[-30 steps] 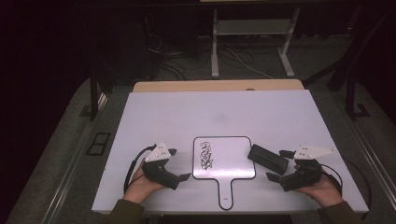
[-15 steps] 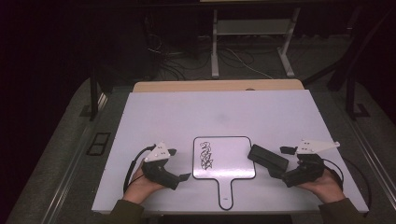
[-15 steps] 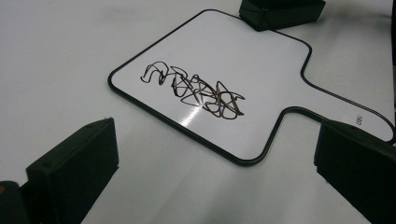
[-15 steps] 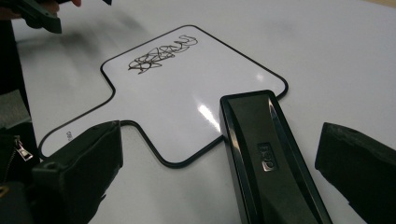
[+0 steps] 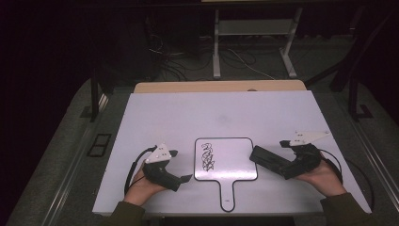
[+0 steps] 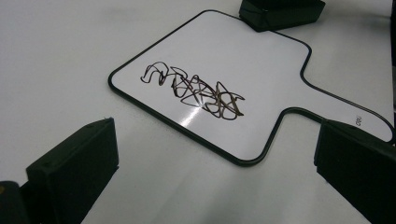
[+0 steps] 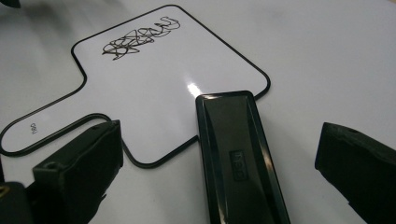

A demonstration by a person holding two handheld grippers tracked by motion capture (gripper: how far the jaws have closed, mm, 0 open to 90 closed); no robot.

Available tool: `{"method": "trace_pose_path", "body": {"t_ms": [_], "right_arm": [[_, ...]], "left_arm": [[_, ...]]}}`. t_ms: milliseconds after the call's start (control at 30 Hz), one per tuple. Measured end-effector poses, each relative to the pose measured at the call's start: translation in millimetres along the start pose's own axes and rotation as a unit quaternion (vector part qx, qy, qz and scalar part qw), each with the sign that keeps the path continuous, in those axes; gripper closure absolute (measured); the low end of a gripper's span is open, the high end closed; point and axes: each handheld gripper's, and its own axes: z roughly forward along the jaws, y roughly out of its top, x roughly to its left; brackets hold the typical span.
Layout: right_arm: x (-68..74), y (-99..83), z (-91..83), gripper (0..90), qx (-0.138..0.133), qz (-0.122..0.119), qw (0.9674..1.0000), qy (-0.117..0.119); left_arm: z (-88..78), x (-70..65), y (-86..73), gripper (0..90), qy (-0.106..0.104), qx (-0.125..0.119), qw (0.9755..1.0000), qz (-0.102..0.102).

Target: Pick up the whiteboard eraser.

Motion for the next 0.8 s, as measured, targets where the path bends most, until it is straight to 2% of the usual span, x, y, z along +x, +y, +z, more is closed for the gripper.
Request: {"method": "trace_pose_path", "body": {"t_ms": [367, 567, 600, 633, 800], "right_arm": [[-13.0, 15.3, 13.5, 0.0, 0.002, 0.001, 1.0, 0.004], [-18.9, 19.9, 18.3, 0.0, 0.014, 0.004, 0.9998, 0.014], [-20.3, 20.7, 21.0, 0.0, 0.023, -0.005, 0.9996, 0.017], [-20.5, 20.8, 21.8, 3.8, 0.026, -0.005, 0.9995, 0.019], [-21.6, 18.9, 24.9, 6.0, 0.043, -0.01, 0.9986, 0.029]], "left_arm": [[1.5, -0.1, 0.1, 0.0, -0.003, 0.0, 1.0, 0.0], [1.3, 0.3, 0.0, 0.0, -0.003, -0.001, 1.0, -0.002], [1.3, 0.4, 0.0, 0.0, -0.002, -0.001, 1.0, -0.003], [1.2, 0.3, 0.0, 0.0, -0.002, -0.003, 1.0, -0.003], [0.8, 0.5, 0.1, 0.0, -0.002, -0.002, 1.0, -0.002]]}}
